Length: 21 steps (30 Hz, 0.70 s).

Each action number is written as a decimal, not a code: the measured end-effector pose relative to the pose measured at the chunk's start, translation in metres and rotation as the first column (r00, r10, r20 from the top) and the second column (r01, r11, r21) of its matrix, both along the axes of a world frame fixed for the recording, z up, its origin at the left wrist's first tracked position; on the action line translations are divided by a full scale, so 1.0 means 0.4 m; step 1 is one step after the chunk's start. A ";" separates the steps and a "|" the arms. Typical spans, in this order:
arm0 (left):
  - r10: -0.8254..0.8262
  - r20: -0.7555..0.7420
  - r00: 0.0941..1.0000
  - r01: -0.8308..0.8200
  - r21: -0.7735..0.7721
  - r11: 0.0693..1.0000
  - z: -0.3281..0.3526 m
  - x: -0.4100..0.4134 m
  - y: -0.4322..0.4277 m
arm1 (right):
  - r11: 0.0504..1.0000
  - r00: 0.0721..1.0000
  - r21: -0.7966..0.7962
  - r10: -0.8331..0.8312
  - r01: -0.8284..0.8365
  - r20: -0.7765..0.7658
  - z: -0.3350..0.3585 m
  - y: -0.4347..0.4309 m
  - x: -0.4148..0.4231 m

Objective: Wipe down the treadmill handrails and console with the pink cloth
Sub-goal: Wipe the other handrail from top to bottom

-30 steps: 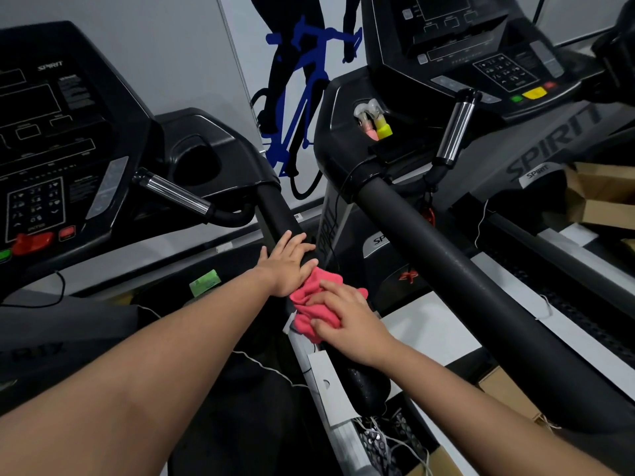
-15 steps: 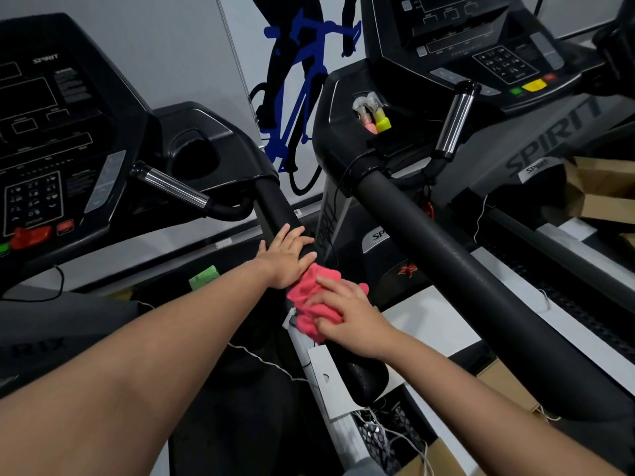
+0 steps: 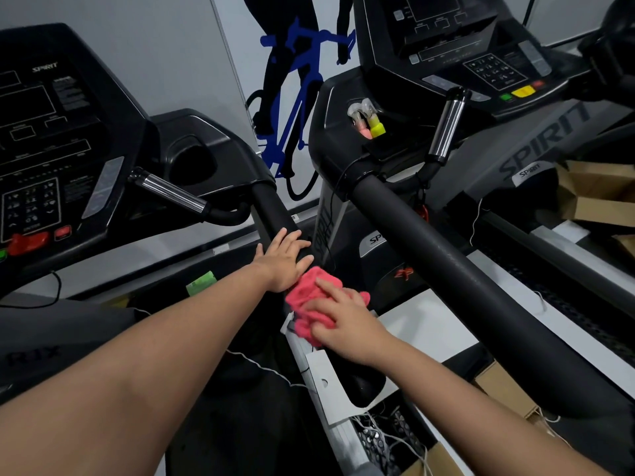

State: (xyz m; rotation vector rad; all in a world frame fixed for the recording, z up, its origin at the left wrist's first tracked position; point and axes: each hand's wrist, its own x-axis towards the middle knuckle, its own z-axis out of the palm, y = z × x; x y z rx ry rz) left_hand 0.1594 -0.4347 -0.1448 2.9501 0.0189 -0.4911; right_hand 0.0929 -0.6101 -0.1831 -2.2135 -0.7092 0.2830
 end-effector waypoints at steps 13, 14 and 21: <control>-0.016 0.049 0.999 0.019 -0.050 0.999 -0.012 -0.001 0.010 | 0.833 0.837 0.491 0.062 0.257 -0.544 -0.065 -0.073 -0.014; -0.020 0.064 0.998 0.023 -0.051 0.998 -0.014 -0.002 0.010 | 0.830 0.796 0.464 0.040 0.310 -0.604 -0.068 -0.076 -0.014; -0.018 0.131 0.991 0.024 -0.049 0.998 -0.024 -0.005 0.006 | 0.901 0.818 0.321 -0.060 0.290 -0.572 -0.015 -0.054 0.013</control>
